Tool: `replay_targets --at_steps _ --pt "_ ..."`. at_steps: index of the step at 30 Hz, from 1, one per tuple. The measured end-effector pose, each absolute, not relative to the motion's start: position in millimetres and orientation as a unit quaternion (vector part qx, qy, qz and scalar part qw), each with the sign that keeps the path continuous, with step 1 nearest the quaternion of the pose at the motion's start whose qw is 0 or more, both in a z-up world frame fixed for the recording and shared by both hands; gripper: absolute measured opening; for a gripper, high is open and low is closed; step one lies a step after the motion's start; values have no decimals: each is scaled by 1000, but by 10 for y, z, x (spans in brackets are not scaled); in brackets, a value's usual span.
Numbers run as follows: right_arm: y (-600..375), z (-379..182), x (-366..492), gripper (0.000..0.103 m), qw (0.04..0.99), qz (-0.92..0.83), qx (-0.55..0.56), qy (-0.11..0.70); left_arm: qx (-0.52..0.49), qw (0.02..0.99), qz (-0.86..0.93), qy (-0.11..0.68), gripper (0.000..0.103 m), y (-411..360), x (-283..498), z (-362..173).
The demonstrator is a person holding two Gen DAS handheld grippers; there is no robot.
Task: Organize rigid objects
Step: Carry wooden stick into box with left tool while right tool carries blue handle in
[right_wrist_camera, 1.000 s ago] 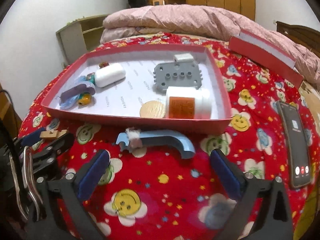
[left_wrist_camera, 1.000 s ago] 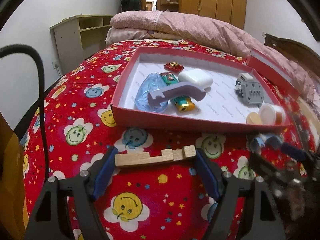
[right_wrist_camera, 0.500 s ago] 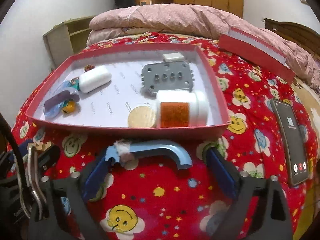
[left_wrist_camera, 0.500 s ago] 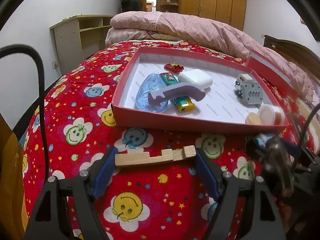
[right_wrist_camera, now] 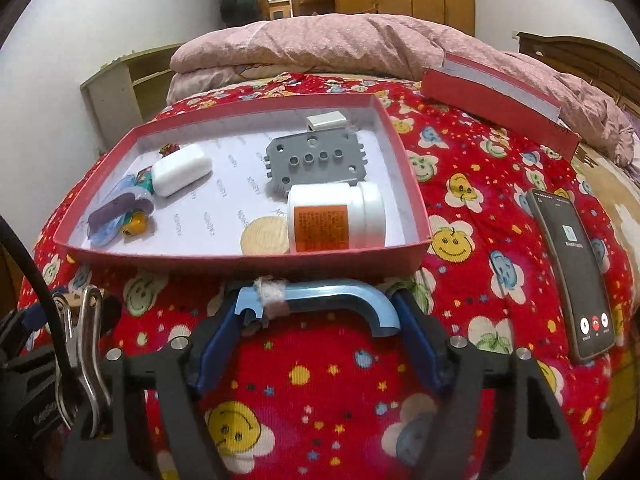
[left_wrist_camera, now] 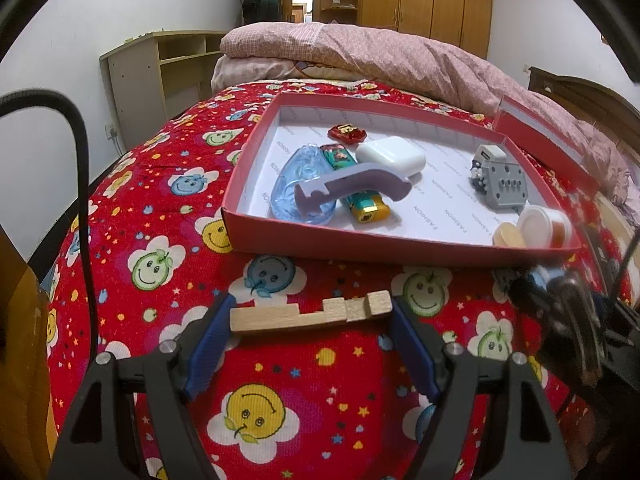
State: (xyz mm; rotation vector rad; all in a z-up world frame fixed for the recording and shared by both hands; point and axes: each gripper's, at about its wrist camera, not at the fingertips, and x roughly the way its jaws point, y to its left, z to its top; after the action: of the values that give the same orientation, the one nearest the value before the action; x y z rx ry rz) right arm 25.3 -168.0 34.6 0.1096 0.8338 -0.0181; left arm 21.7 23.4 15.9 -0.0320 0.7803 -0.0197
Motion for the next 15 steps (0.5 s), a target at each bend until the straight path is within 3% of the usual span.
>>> replay_targets --at_steps 15 --pt "-1791 483 21 75 918 18 65 391 -10 923 -2 384 81 188 186 237"
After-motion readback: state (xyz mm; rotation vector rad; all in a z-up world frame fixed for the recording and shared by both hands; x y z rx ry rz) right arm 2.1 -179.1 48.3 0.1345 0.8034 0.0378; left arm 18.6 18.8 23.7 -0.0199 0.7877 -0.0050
